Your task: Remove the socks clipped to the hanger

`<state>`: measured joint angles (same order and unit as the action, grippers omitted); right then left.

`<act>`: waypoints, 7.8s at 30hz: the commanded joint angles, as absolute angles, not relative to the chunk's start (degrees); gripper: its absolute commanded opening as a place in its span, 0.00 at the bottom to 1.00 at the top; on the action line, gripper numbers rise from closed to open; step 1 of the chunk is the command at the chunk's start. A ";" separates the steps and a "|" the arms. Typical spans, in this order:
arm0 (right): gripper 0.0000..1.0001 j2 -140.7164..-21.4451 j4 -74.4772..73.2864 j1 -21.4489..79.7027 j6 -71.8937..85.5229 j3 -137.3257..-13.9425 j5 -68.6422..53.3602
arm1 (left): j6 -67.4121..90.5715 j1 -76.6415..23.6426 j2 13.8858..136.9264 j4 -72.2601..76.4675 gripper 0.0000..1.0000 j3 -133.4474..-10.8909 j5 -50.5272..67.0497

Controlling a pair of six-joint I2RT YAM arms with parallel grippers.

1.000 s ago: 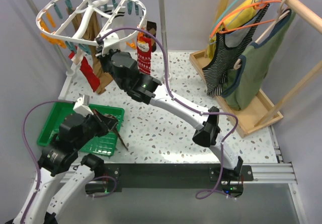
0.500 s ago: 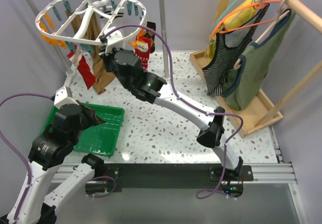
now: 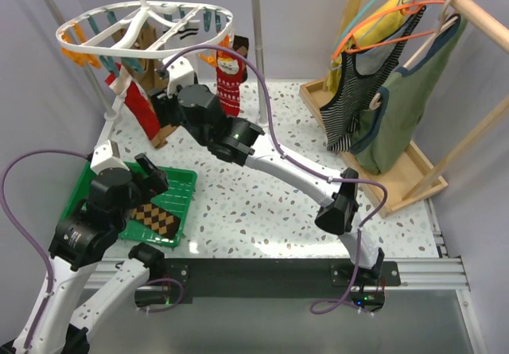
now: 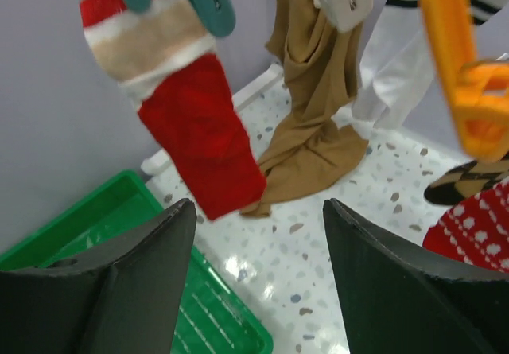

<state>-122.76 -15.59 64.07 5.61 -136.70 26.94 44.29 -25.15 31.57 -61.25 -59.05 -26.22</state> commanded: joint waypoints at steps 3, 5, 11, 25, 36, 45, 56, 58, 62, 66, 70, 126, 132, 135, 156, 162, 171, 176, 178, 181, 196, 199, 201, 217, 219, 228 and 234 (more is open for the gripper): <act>0.77 -114.79 -23.79 64.34 11.60 -132.81 23.56 | 37.62 -24.87 28.31 -46.34 0.98 -58.81 -12.42; 0.82 -113.04 -26.18 64.34 12.65 -131.32 23.38 | 37.62 -24.96 27.51 -43.08 0.95 -57.66 -9.94; 0.93 -101.98 -26.64 64.34 14.24 -115.43 21.53 | 38.23 -24.96 27.07 -39.47 0.92 -53.45 -3.26; 0.95 -95.52 -18.72 46.43 11.96 -94.47 9.68 | 37.62 -24.96 26.89 -32.96 0.86 -48.87 5.71; 0.82 -105.20 4.03 40.87 8.17 -93.17 -7.73 | 36.74 -24.96 29.18 -31.12 0.89 -48.69 7.91; 0.13 -113.28 6.08 40.78 10.02 -98.95 -0.18 | 36.47 -24.96 29.36 -32.08 0.85 -49.04 8.44; 0.00 -103.46 10.47 41.31 18.79 -87.46 -1.85 | 36.91 -24.96 28.92 -30.68 0.84 -47.82 9.22; 0.00 -100.92 8.36 41.40 21.69 -87.01 -2.54 | 36.91 -24.96 29.26 -29.45 0.84 -46.76 9.75; 0.00 -97.49 0.19 42.27 28.19 -88.51 -6.06 | 38.05 -24.96 31.72 -23.49 0.89 -45.00 9.32; 0.00 -94.40 -4.12 42.54 32.95 -88.24 -9.66 | 39.64 -24.96 35.50 -17.94 0.93 -44.56 8.35; 0.00 -92.46 -6.94 42.98 36.47 -88.51 -14.23 | 39.29 -24.96 39.19 -10.39 0.94 -43.34 7.91; 0.67 -104.94 -28.83 48.34 17.40 -131.31 10.64 | 38.14 -24.96 46.76 -9.58 0.00 -42.98 17.93; 0.67 -106.78 -27.86 48.34 18.02 -132.98 9.49 | 39.29 -25.05 46.93 -8.96 0.00 -43.07 18.81; 0.66 -107.66 -26.28 48.34 18.72 -132.89 8.70 | 39.55 -25.05 46.58 -9.05 0.00 -43.15 19.25; 0.57 -112.59 -23.03 50.10 19.34 -136.06 12.83 | 39.73 -25.05 45.18 -10.81 0.00 -43.24 19.25; 0.54 -113.64 -22.24 50.10 19.86 -137.55 13.80 | 39.99 -25.05 44.91 -10.90 0.00 -43.24 19.34; 0.43 -114.70 -21.01 50.10 22.24 -138.25 14.41 | 39.99 -25.05 43.86 -11.95 0.00 -43.24 18.90; 0.29 -115.22 -21.00 50.10 22.94 -138.78 14.15 | 39.90 -24.96 43.51 -12.57 0.00 -43.33 18.81; 0.24 -115.22 -21.18 50.10 23.03 -139.04 14.15 | 39.99 -24.96 43.33 -12.92 0.00 -43.42 18.72; 0.00 -115.14 -21.53 50.10 23.03 -139.22 14.06 | 39.99 -25.05 43.07 -14.40 0.00 -43.42 18.37; 0.00 -114.70 -24.70 50.10 21.71 -138.88 14.15 | 42.71 -25.05 36.21 -34.67 0.00 -44.55 7.75; 0.00 -113.73 -23.82 50.10 21.45 -137.12 14.24 | 41.49 -25.05 35.51 -40.67 0.00 -48.15 2.65; 0.00 -113.47 -23.91 50.10 20.92 -136.93 13.89 | 40.78 -25.05 36.03 -44.19 0.00 -50.09 0.63; 0.00 -111.36 -23.64 50.10 20.04 -134.03 12.48 | 40.25 -25.05 38.76 -61.79 0.00 -58.89 -32.95; 0.00 -111.27 -23.56 50.10 20.30 -134.03 12.22 | 40.43 -25.05 37.80 -61.44 0.35 -58.80 -33.31; 0.04 -110.66 -24.08 50.36 21.88 -133.51 9.76 | 35.43 -25.05 37.53 -56.63 1.00 -61.08 -25.77; 0.46 -108.20 -24.43 50.62 23.20 -130.26 7.04 | 34.62 -25.05 31.21 -44.58 0.99 -57.93 -9.68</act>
<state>-113.10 -23.18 50.13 22.15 -131.87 9.98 36.29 -25.15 35.27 -55.66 -58.65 -19.99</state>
